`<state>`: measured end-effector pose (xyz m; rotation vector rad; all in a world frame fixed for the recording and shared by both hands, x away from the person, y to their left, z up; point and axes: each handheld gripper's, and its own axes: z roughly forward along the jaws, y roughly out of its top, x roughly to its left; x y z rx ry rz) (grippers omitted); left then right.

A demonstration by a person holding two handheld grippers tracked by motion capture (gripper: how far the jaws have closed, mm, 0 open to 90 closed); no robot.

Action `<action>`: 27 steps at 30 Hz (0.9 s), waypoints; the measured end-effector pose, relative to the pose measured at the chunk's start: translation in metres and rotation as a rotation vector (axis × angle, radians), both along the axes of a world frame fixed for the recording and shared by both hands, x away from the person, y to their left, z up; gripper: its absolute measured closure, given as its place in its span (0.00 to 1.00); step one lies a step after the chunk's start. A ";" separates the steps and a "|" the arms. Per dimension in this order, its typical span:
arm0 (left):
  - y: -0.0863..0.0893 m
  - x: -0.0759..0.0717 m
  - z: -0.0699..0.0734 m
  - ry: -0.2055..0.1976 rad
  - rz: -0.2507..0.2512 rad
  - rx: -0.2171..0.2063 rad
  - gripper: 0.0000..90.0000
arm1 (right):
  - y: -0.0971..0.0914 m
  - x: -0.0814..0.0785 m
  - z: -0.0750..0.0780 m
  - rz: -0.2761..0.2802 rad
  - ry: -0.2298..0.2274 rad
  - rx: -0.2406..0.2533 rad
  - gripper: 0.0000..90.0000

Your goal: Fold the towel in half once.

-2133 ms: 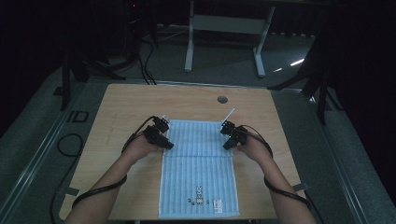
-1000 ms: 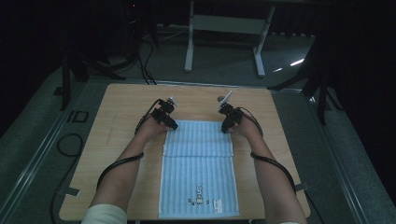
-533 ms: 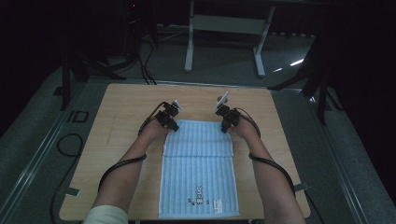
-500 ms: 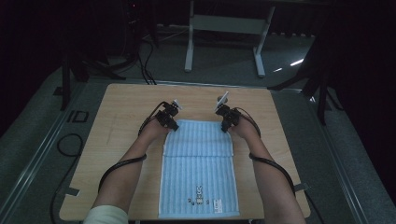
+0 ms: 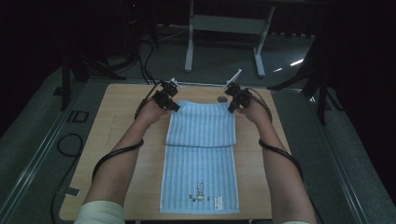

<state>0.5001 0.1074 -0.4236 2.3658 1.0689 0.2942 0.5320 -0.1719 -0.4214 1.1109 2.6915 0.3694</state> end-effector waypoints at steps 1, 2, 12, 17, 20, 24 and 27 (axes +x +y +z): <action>0.001 0.000 0.009 -0.020 0.000 -0.003 0.95 | -0.001 0.000 0.007 0.001 -0.014 0.005 0.97; 0.001 0.000 0.018 -0.036 0.007 -0.010 0.95 | -0.001 0.000 0.015 -0.001 -0.028 0.007 0.97; 0.007 -0.008 0.087 -0.152 0.031 -0.021 0.95 | 0.000 -0.004 0.099 0.011 -0.178 0.017 0.97; 0.013 -0.017 0.101 -0.183 0.024 -0.036 0.95 | 0.000 -0.015 0.127 0.025 -0.229 0.044 0.97; 0.017 -0.023 0.097 -0.163 0.008 -0.050 0.95 | 0.001 -0.023 0.122 0.046 -0.235 0.043 0.97; 0.020 -0.035 0.080 -0.134 -0.025 -0.053 0.95 | 0.005 -0.037 0.100 0.087 -0.226 0.009 0.97; 0.023 -0.048 0.065 -0.123 -0.045 -0.086 0.95 | 0.004 -0.048 0.084 0.106 -0.225 0.013 0.97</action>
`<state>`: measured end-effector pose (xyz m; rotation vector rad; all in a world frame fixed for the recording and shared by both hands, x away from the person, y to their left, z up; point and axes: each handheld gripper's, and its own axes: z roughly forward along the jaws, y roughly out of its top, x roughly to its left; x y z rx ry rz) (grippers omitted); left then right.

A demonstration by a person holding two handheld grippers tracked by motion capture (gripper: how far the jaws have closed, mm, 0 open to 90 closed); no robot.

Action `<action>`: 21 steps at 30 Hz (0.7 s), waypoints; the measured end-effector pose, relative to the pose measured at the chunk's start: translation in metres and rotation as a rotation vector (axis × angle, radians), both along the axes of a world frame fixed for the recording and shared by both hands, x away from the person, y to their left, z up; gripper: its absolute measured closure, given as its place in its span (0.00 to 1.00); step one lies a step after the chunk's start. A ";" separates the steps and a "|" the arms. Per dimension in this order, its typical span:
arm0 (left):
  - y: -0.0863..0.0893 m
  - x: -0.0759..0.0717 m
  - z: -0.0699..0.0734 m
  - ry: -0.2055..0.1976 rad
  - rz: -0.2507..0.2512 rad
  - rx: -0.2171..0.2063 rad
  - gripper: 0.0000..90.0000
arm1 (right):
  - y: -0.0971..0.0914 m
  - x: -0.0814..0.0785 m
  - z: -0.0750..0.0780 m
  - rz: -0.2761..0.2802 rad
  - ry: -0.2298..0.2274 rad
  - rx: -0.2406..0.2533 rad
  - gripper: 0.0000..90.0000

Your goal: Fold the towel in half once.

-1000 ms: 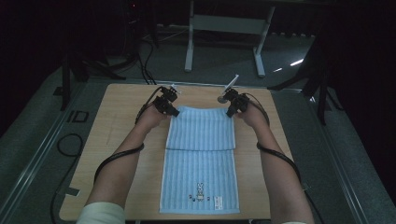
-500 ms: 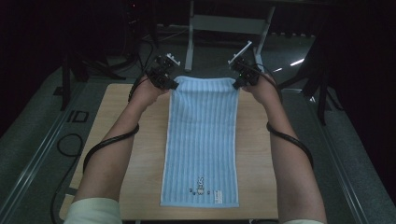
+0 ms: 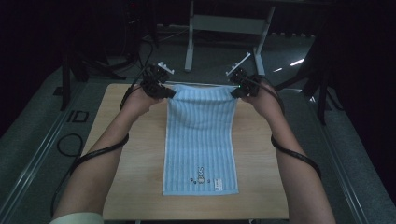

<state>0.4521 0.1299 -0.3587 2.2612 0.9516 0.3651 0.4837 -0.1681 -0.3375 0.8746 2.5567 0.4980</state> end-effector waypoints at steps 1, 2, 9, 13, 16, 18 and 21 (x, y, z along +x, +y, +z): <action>0.000 -0.005 -0.005 0.006 -0.011 -0.005 0.95 | -0.001 -0.004 -0.006 0.004 0.005 -0.003 0.97; 0.000 -0.011 -0.010 0.011 -0.023 0.006 0.95 | -0.001 -0.008 -0.012 0.007 0.008 0.002 0.97; 0.008 -0.053 -0.043 0.049 -0.054 -0.059 0.95 | -0.011 -0.049 -0.037 0.062 0.003 0.070 0.97; 0.007 -0.076 -0.062 0.060 -0.080 -0.053 0.95 | -0.014 -0.075 -0.054 0.087 -0.007 0.082 0.97; 0.006 -0.087 -0.076 0.073 -0.083 -0.039 0.95 | -0.017 -0.093 -0.067 0.106 0.013 0.085 0.97; 0.006 -0.092 -0.084 0.090 -0.094 -0.047 0.95 | -0.021 -0.102 -0.074 0.112 0.022 0.096 0.97; 0.004 -0.097 -0.098 0.118 -0.101 -0.040 0.95 | -0.026 -0.111 -0.086 0.103 0.037 0.124 0.97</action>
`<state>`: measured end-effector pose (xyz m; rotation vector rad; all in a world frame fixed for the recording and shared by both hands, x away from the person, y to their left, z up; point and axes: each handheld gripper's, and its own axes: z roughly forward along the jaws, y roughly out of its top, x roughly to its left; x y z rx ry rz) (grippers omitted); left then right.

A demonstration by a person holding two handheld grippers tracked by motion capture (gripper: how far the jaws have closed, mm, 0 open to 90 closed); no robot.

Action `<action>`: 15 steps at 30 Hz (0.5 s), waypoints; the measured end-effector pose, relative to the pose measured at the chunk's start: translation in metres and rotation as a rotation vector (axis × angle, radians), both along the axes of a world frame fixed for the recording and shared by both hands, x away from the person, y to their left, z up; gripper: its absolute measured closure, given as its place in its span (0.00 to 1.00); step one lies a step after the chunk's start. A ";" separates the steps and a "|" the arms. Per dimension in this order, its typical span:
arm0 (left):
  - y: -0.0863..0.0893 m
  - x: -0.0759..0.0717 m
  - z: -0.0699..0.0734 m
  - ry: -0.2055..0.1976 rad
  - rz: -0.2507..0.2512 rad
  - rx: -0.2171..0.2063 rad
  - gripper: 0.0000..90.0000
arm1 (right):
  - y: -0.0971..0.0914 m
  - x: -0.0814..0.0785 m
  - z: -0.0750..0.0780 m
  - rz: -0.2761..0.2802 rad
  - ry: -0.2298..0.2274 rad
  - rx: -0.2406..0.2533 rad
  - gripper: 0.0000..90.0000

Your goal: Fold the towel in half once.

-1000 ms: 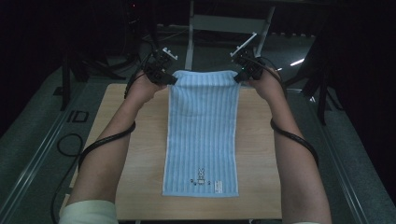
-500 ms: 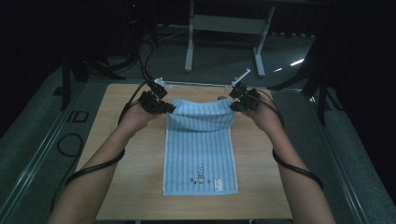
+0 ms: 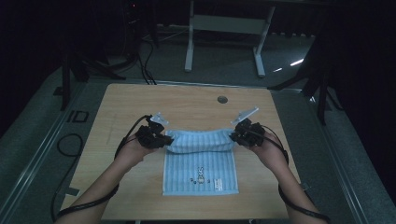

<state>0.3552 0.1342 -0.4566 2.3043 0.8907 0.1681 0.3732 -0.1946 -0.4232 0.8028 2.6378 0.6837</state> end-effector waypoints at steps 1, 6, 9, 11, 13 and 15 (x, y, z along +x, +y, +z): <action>-0.001 -0.001 -0.005 0.013 -0.007 -0.001 0.95 | -0.001 -0.001 -0.005 0.000 0.008 0.008 0.97; -0.001 0.001 -0.026 0.062 -0.006 -0.005 0.95 | -0.003 0.001 -0.032 -0.011 0.064 0.009 0.97; 0.001 0.008 -0.034 0.084 0.009 -0.011 0.95 | -0.001 0.005 -0.046 -0.017 0.089 0.006 0.97; 0.000 0.011 -0.036 0.079 0.021 -0.006 0.95 | 0.000 0.010 -0.051 -0.022 0.101 0.003 0.97; 0.000 0.013 -0.032 0.071 0.022 -0.003 0.95 | 0.001 0.014 -0.052 -0.027 0.108 0.003 0.97; 0.001 0.011 -0.022 0.049 0.020 -0.015 0.95 | 0.001 0.015 -0.046 -0.031 0.100 0.019 0.97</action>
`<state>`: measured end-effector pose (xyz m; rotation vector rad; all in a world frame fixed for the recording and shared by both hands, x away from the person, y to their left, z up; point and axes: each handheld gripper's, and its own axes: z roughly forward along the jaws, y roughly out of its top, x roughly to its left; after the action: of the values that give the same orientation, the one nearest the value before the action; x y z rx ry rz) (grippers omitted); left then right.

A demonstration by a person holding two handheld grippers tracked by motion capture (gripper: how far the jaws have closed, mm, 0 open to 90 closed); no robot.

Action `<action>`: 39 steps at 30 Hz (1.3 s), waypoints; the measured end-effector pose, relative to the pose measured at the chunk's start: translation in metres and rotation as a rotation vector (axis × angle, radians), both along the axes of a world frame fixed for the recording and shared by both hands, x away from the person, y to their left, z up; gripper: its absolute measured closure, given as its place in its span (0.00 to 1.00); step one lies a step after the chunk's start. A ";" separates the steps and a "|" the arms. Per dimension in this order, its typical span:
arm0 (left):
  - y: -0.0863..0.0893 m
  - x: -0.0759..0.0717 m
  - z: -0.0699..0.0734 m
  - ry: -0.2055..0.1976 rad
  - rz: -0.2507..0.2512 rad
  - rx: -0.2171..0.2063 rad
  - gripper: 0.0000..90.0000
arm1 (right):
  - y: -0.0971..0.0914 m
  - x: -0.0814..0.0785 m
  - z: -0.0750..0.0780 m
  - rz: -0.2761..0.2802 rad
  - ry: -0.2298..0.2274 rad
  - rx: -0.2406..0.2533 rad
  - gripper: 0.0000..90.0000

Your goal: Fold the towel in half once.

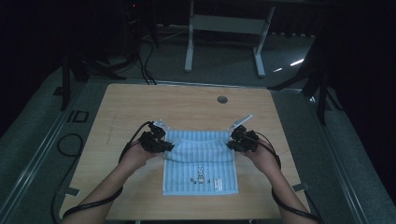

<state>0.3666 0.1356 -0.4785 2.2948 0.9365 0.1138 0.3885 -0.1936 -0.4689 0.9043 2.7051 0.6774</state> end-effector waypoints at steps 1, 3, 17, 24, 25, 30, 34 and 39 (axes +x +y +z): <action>0.001 -0.003 0.007 -0.018 0.003 -0.002 0.95 | -0.001 -0.002 0.006 0.004 -0.017 0.010 0.97; 0.005 -0.012 0.018 -0.045 0.016 -0.009 0.95 | -0.003 -0.013 0.019 0.011 -0.053 0.042 0.97; 0.014 -0.115 -0.015 0.083 -0.177 -0.013 0.52 | -0.056 -0.127 -0.002 0.021 0.015 0.147 0.73; 0.004 -0.093 -0.027 0.106 -0.172 0.006 0.52 | -0.040 -0.110 -0.022 0.054 0.062 0.117 0.66; 0.003 -0.088 -0.030 0.121 -0.171 0.012 0.52 | -0.038 -0.105 -0.026 0.050 0.069 0.101 0.64; -0.010 -0.079 -0.049 0.156 -0.179 0.059 0.52 | -0.031 -0.088 -0.045 0.049 0.146 0.078 0.68; -0.015 -0.081 -0.052 0.110 -0.189 0.105 0.69 | -0.027 -0.089 -0.047 0.083 0.148 0.065 0.89; -0.010 -0.078 -0.038 0.076 -0.165 0.051 0.91 | -0.029 -0.088 -0.034 0.082 0.111 0.094 0.90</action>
<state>0.2882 0.1251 -0.5168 2.4283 0.7852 -0.0207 0.3005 -0.2221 -0.5025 0.8808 2.8436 0.8001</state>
